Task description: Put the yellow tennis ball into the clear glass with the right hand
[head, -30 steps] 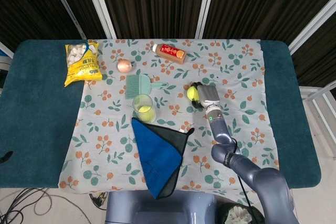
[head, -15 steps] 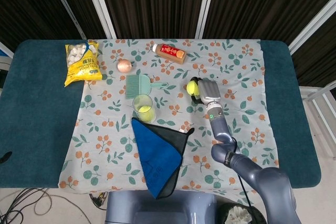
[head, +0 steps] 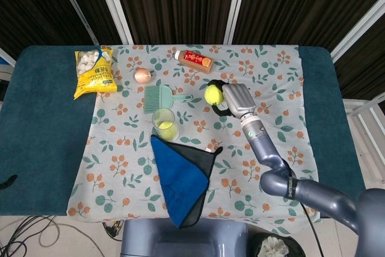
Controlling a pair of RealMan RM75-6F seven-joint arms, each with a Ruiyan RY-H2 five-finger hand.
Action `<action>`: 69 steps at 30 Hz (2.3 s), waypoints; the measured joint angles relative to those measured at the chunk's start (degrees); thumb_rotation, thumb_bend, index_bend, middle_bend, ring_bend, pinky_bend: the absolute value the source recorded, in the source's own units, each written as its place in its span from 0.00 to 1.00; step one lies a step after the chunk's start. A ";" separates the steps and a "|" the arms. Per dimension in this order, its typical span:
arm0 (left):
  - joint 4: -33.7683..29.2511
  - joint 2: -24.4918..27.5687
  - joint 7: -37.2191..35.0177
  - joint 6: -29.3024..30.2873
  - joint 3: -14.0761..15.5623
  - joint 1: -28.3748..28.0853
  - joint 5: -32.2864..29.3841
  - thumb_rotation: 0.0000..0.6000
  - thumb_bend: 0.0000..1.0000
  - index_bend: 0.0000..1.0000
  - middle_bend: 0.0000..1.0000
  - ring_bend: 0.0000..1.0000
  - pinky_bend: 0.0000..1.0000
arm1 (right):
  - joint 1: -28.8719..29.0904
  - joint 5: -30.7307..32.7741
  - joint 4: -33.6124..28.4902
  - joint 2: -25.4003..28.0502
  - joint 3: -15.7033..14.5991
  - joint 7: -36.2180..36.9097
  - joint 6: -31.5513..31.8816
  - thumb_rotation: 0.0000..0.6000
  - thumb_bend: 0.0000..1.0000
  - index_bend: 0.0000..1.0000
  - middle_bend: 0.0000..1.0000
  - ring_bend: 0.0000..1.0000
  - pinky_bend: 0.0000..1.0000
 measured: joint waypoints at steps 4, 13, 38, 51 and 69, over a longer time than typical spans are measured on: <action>-0.09 -0.01 -0.02 0.05 0.05 -0.03 0.26 1.00 0.00 0.16 0.00 0.00 0.05 | -0.92 1.66 -12.72 6.35 0.51 -4.65 1.60 1.00 0.61 0.51 0.36 0.42 0.80; 0.02 0.32 -1.12 -0.07 -0.14 0.07 -0.16 1.00 0.00 0.16 0.00 0.00 0.05 | 3.82 9.74 -21.93 8.43 1.17 -14.91 3.97 1.00 0.61 0.47 0.35 0.37 0.85; 0.05 1.21 -2.95 -0.15 -0.23 0.34 -0.32 1.00 0.00 0.16 0.00 0.00 0.05 | 18.41 25.91 -10.41 -5.18 -0.88 -24.20 3.84 1.00 0.45 0.31 0.20 0.20 0.00; 0.03 1.16 -2.69 -0.24 -0.31 0.31 -0.59 1.00 0.00 0.16 0.00 0.00 0.05 | 20.61 31.75 -11.38 -3.62 -1.31 -25.53 3.09 1.00 0.34 0.08 0.06 0.07 0.00; 0.01 0.37 0.11 -0.21 -0.18 0.04 -0.57 1.00 0.00 0.14 0.00 0.00 0.05 | 6.47 13.20 -29.06 15.76 -5.75 -20.27 14.30 1.00 0.34 0.08 0.06 0.08 0.00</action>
